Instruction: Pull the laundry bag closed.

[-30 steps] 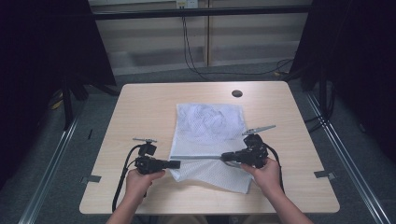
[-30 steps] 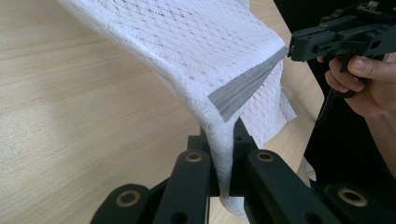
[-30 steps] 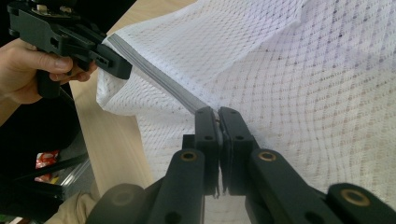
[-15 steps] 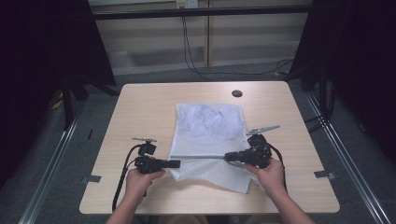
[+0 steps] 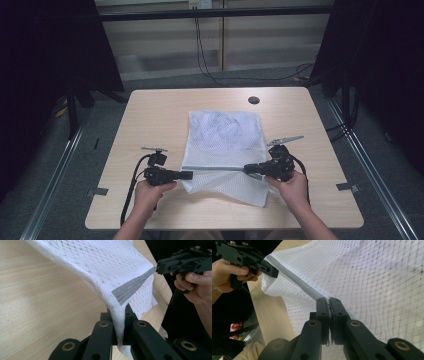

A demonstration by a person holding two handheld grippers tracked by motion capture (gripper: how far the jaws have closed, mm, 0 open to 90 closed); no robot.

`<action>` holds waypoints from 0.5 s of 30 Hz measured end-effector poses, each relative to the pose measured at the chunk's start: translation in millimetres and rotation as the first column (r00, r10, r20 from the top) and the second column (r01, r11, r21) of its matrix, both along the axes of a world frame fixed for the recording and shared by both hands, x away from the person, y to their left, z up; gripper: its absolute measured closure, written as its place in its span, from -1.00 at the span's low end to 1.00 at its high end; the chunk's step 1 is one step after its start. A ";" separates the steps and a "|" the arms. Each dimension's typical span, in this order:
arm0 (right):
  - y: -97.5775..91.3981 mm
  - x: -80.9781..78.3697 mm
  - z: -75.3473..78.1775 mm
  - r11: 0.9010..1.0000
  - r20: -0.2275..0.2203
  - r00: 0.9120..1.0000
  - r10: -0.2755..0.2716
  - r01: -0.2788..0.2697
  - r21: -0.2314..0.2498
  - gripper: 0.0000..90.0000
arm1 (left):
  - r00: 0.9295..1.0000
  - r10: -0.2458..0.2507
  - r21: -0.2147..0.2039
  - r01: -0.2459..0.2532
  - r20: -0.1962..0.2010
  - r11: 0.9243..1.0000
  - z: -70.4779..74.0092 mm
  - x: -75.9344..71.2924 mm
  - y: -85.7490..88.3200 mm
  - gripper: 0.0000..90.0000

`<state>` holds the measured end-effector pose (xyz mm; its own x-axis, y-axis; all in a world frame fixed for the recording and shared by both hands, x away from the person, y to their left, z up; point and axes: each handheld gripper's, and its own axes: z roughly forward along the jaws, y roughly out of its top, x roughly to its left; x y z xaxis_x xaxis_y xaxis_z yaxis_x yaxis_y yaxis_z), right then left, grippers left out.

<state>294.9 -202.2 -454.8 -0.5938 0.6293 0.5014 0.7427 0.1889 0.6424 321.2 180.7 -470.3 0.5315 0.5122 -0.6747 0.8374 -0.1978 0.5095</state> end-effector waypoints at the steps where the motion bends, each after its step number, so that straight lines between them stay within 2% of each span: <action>1: -0.3 -0.2 0.1 1.000 0.001 1.000 -0.002 0.002 -0.001 0.93 | 1.000 0.001 0.002 -0.001 0.003 1.000 -0.1 0.3 0.4 0.99; 5: -4.7 -0.6 -0.1 1.000 -0.002 1.000 -0.016 0.016 -0.001 0.93 | 1.000 0.002 0.005 -0.002 0.007 1.000 -0.4 1.0 1.3 0.99; 15: -6.2 -1.9 0.1 1.000 0.004 1.000 -0.012 0.012 0.000 0.93 | 1.000 0.009 0.007 -0.009 0.000 1.000 -0.5 1.3 0.9 0.99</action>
<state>293.1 -208.4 -454.7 -0.5884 0.6360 0.4993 0.7424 0.1802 0.6453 322.5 181.6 -470.8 0.5269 0.5216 -0.6711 0.8391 -0.1938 0.5082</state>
